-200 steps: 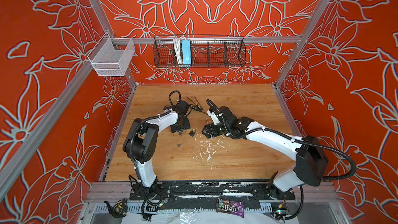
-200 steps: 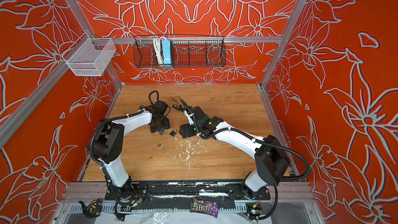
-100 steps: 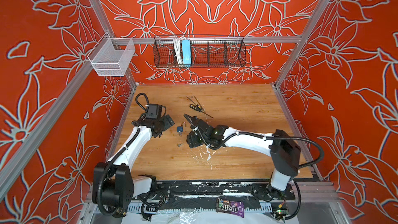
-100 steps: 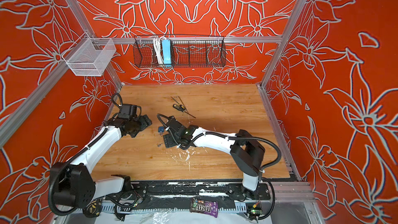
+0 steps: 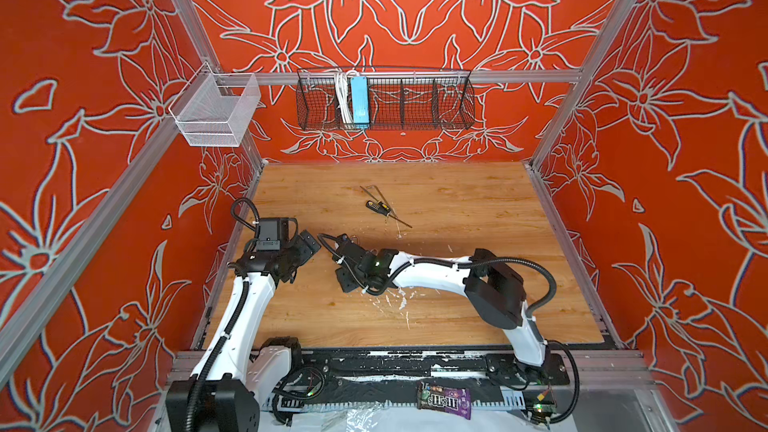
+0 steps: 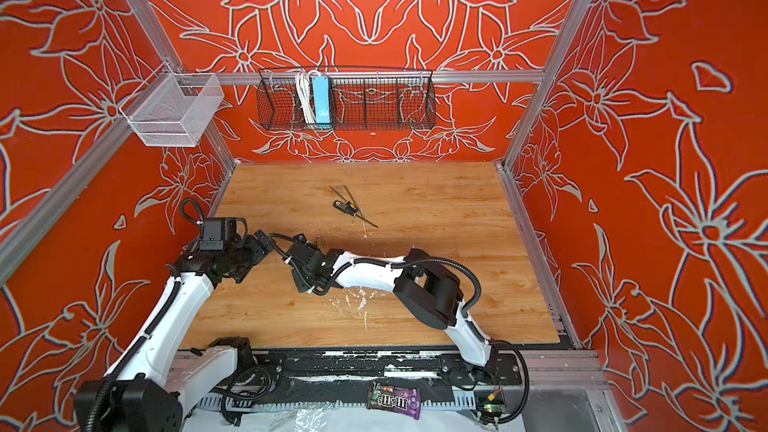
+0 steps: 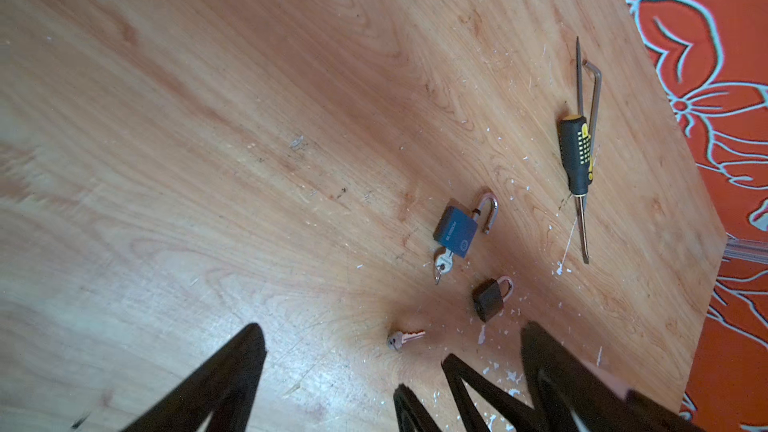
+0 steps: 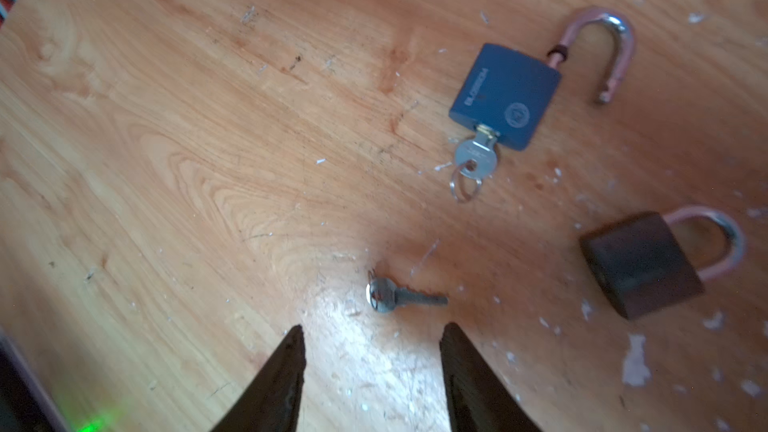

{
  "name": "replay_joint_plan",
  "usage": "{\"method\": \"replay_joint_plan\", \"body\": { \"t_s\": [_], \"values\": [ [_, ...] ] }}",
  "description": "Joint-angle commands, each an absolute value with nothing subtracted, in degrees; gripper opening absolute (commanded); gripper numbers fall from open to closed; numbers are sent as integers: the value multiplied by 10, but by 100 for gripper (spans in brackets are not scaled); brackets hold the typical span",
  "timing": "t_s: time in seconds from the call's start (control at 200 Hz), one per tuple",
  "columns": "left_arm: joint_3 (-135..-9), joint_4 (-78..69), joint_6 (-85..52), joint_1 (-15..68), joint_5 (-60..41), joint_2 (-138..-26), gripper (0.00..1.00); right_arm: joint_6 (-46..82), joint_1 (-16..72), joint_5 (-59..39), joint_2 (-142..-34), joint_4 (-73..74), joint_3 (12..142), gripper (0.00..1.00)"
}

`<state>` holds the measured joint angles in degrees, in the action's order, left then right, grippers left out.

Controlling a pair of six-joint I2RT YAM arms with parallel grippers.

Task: Unlock with the key
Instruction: 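Reach the right gripper down to the loose silver key on the table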

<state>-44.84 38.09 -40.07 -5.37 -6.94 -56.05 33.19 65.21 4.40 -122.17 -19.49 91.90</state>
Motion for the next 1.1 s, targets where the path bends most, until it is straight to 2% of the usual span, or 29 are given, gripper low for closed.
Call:
{"method": "replay_joint_plan", "body": {
  "t_s": [0.0, 0.35, 0.746, 1.096],
  "values": [
    [-448, 401, -415, -60, -67, -537, 97, 304, 651, 45, -1250, -225, 955, 51],
    [-435, 384, -435, -61, -78, -533, 97, 274, 651, 35, -1273, -219, 964, 30],
    [-419, 381, -457, -62, -71, -520, 98, 268, 652, 28, -1298, -229, 984, 25],
    [-411, 369, -462, -62, -88, -519, 99, 265, 652, 51, -1275, -225, 974, 2]
  ]
}}
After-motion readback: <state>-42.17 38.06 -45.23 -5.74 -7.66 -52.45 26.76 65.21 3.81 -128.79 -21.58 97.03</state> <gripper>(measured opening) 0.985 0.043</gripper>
